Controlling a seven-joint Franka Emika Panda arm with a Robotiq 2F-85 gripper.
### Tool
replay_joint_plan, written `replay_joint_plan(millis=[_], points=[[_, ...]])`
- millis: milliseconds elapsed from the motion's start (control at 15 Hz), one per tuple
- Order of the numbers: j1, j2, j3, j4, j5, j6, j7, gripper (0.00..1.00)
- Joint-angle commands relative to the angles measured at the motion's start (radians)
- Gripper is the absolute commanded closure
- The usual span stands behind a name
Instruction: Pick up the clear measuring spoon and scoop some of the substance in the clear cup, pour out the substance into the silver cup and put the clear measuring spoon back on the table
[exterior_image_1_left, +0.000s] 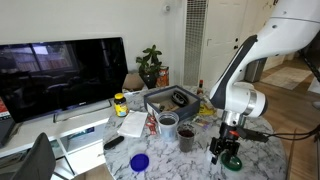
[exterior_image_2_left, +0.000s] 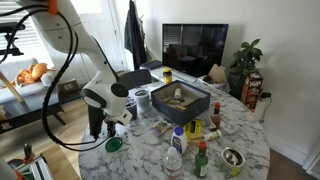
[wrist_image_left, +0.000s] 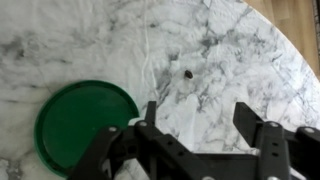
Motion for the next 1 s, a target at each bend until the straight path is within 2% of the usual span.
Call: replay_joint_plan(millis=[0, 67, 200, 267, 400, 467, 600, 933], points=[[-0.002, 0.053, 0.001, 0.034, 0.051, 0.024, -0.014, 0.51], [0.0, 0.061, -0.001, 0.039, 0.054, 0.029, -0.006, 0.58], [-0.003, 0.073, -0.003, 0.047, 0.065, 0.031, -0.011, 0.48], [-0.004, 0.079, -0.004, 0.05, 0.07, 0.033, -0.01, 0.55], [-0.009, 0.088, -0.008, 0.055, 0.085, 0.033, -0.012, 0.8], [-0.011, 0.092, -0.01, 0.057, 0.091, 0.032, -0.013, 0.82], [-0.013, 0.095, -0.012, 0.058, 0.1, 0.034, -0.012, 0.99], [-0.01, 0.083, -0.022, 0.045, 0.073, 0.034, 0.014, 0.99]])
